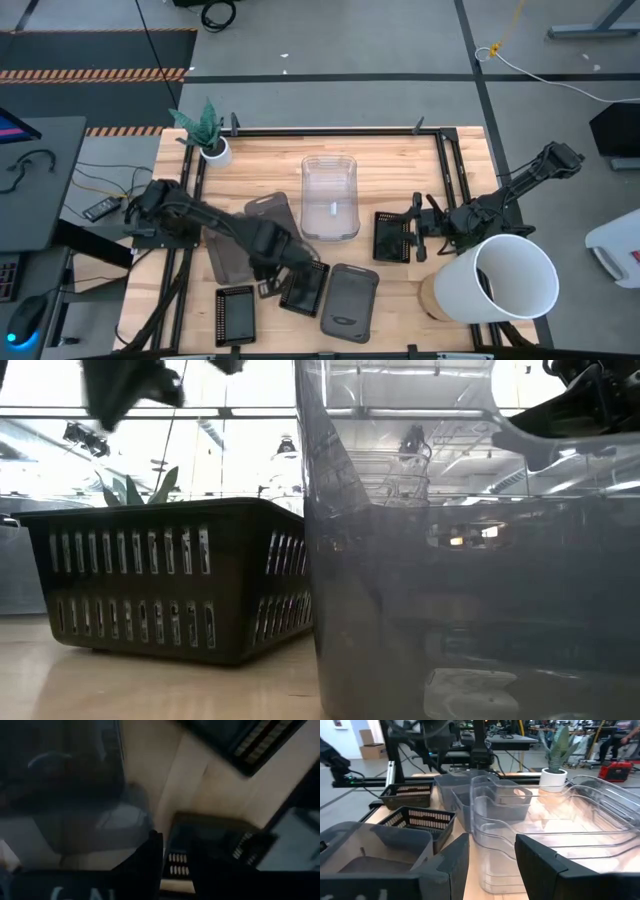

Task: Stack baskets by color
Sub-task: Stack the left black bin on the middle black bin

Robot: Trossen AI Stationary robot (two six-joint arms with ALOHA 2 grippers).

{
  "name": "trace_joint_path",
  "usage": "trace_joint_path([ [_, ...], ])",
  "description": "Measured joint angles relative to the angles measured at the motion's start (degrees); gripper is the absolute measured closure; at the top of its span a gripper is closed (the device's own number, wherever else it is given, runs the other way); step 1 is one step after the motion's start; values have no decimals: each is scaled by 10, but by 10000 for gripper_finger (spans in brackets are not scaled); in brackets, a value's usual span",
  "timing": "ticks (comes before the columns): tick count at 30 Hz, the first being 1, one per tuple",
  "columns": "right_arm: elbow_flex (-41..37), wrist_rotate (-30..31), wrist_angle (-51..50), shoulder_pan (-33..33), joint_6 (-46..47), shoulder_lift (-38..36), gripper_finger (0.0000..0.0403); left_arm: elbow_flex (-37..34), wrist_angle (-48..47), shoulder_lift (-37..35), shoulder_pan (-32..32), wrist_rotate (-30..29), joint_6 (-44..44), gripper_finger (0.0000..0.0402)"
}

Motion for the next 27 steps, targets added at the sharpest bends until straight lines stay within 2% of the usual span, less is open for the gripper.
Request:
trace_joint_path([
  [8, 0, -13, 0, 0, -20, 0, 239, -43, 4, 0, -63, -21, -90, 315],
  [13, 0, -25, 0, -1, -39, 0, 239, -43, 4, -8, -86, -63, -157, 279],
  [20, 0, -53, 5, -1, -50, -1, 239, -44, 9, -7, -107, -133, -206, 225],
  [24, 0, -76, 9, -1, -50, 0, 239, -44, 9, -7, -126, -178, -221, 227],
  [27, 0, -87, 10, -1, -49, 0, 239, -70, 24, -10, -136, -193, -239, 238],
])
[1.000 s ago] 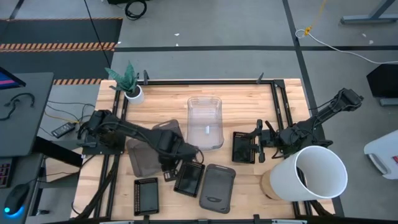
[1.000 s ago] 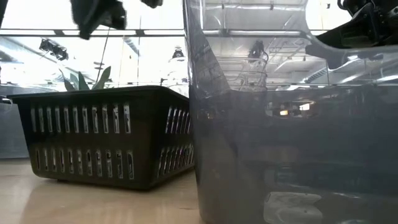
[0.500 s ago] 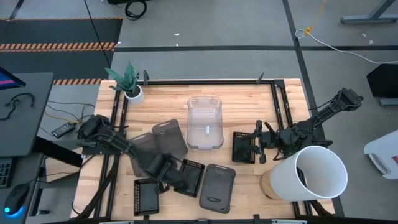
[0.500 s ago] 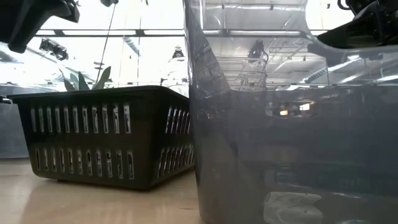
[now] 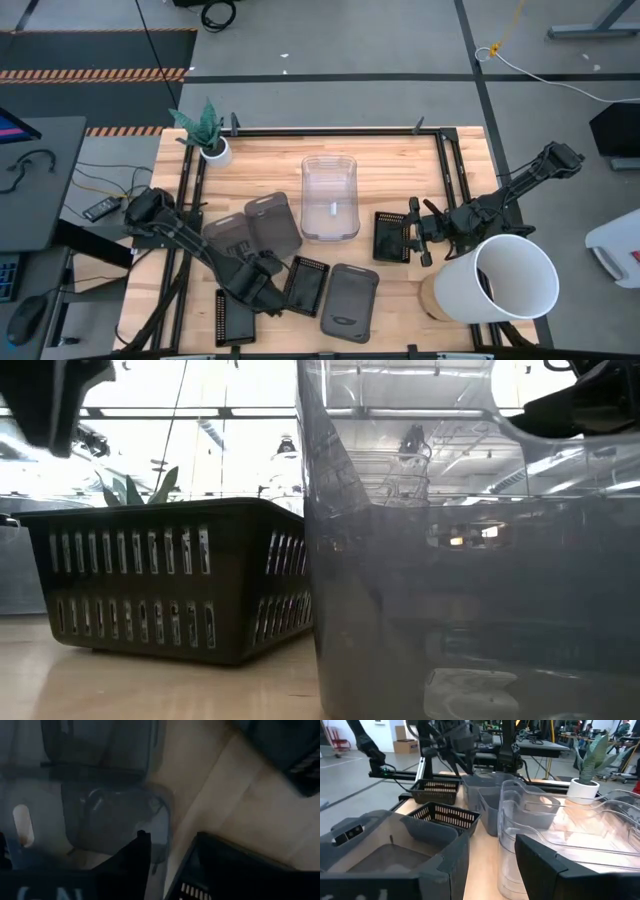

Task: Stack baskets by color
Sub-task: Stack the left black bin on the middle black bin

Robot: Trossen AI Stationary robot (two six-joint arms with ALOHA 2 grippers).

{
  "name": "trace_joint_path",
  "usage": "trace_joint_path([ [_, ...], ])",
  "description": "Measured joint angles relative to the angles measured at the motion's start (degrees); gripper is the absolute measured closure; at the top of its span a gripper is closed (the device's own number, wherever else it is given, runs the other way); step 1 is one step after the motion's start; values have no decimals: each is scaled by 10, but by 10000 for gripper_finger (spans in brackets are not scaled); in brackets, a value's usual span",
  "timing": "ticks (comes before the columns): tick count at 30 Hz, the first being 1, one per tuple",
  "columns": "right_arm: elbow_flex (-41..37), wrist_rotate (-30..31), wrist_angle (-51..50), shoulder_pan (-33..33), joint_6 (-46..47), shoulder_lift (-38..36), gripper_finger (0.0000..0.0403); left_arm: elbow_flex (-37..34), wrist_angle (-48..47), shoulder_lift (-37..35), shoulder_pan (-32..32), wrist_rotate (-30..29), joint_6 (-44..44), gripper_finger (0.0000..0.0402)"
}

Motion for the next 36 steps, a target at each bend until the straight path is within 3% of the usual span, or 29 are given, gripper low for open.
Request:
trace_joint_path([
  [10, 0, -16, 21, 1, 1, 2, 239, -129, 93, -73, -45, 5, -94, 251],
  [24, 0, -16, 21, -1, 0, 6, 239, -235, 188, -84, -40, 21, -87, 266],
  [28, 0, -16, 20, -1, 1, 12, 239, -254, 216, -84, -31, 40, -77, 292],
  [36, 0, -16, 20, -1, 1, 14, 239, -256, 218, -85, -21, 62, -58, 391],
])
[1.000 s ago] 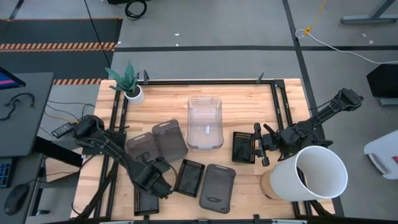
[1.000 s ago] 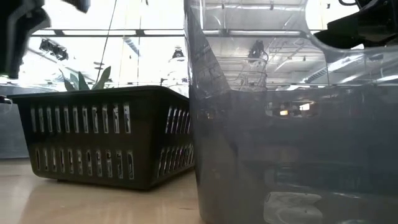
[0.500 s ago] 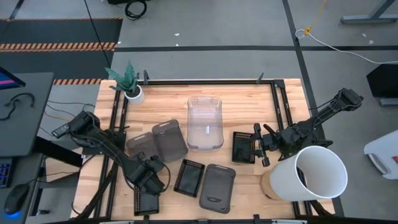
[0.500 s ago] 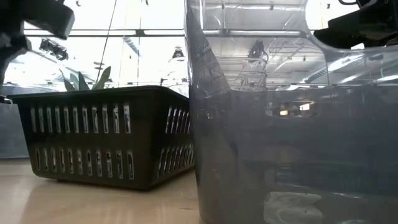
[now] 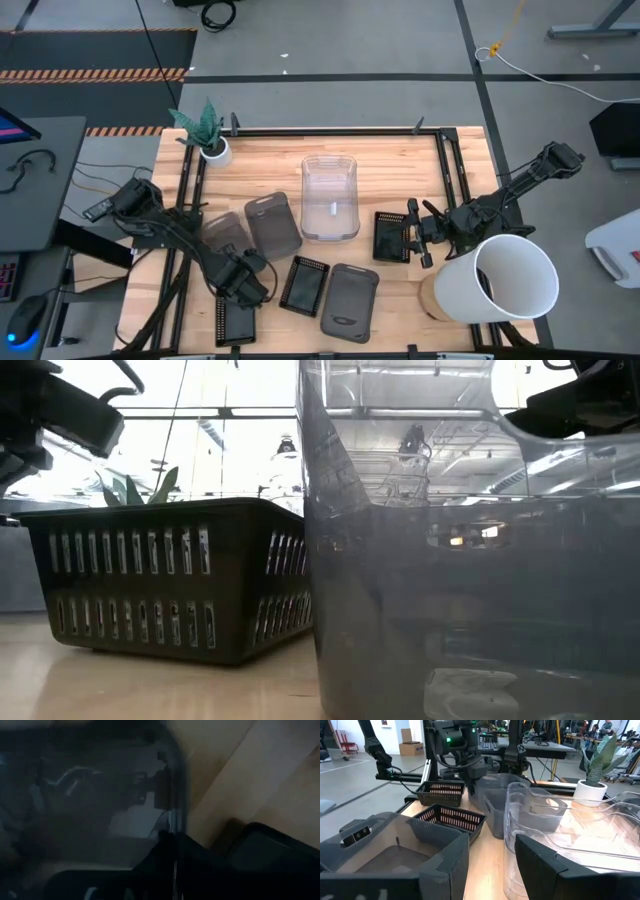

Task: Stack baskets by color
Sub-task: Stack the left black bin on the middle black bin

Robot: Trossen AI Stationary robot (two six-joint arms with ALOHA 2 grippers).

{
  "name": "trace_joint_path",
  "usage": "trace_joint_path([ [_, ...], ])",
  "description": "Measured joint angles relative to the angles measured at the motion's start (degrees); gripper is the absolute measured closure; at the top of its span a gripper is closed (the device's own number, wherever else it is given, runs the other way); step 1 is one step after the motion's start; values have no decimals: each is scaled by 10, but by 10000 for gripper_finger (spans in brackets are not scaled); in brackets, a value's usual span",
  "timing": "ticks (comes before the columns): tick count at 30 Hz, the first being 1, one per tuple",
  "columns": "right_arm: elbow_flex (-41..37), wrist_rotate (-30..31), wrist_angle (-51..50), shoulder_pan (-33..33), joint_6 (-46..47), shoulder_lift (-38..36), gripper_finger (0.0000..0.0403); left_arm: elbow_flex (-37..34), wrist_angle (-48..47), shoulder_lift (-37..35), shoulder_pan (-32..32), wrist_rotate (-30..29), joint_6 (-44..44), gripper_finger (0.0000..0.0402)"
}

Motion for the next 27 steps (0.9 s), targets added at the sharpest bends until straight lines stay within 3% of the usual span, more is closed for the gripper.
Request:
trace_joint_path([
  [9, 0, 2, 4, 0, -5, 0, 239, 90, -130, -11, 19, -10, 19, 396],
  [18, 0, 0, 17, 0, -10, 0, 239, 244, -263, -11, 63, -20, 47, 396],
  [27, 0, 0, 18, -2, -15, 0, 239, 328, -250, -5, 142, -68, 107, 396],
])
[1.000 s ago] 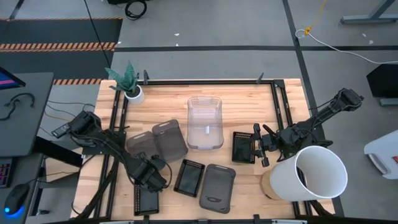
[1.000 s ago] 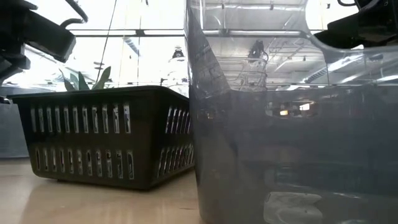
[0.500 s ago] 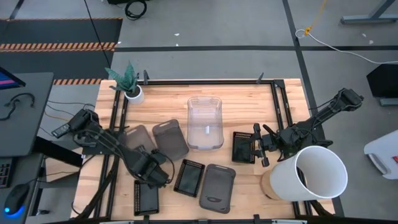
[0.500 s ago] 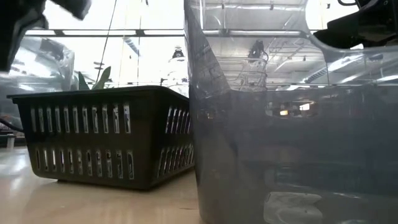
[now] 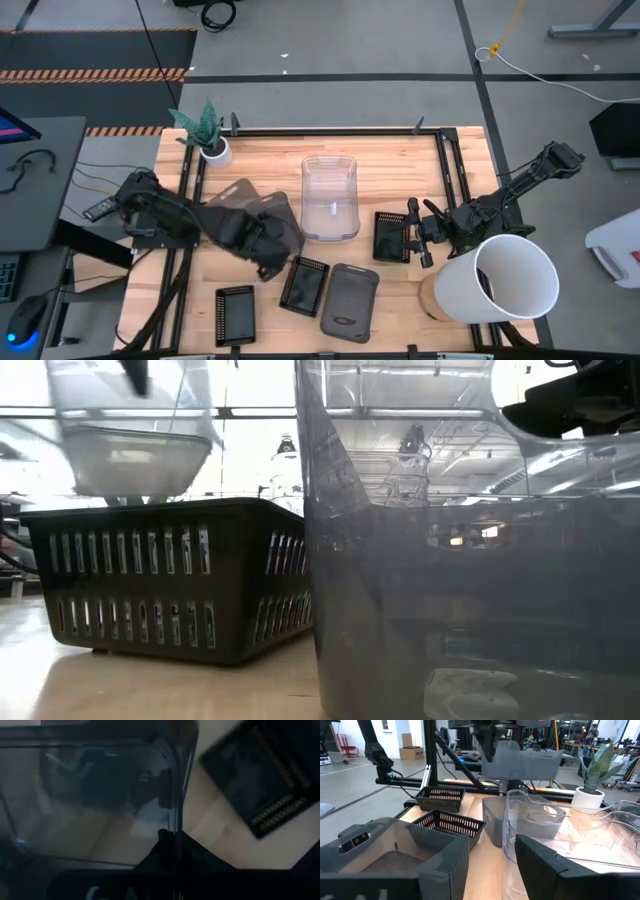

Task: Stack baskets by color
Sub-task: Stack the left black bin on the middle black bin

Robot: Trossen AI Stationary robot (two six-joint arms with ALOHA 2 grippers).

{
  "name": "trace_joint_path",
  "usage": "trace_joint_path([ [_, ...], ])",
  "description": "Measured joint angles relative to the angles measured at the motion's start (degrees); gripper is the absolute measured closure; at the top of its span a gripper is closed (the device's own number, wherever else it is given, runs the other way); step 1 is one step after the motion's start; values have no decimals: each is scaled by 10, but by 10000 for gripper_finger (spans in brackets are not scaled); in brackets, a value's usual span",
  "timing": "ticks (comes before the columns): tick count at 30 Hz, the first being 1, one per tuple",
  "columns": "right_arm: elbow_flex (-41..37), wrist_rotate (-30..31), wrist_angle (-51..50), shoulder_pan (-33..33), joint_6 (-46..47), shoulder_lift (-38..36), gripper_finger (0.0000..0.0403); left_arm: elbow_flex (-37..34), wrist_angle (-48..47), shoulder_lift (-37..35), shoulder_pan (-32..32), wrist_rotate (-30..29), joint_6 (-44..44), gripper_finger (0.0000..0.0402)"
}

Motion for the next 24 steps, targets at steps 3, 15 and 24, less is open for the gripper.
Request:
trace_joint_path([
  [3, 0, 0, -1, -5, 2, 0, 239, 2, 43, 3, 30, -5, 40, 396],
  [15, 0, 0, -14, -5, 13, 2, 239, 2, 77, 64, 58, 18, 119, 396],
  [24, 0, 0, -14, -5, 15, 2, 239, 2, 64, 68, 26, -1, 76, 395],
])
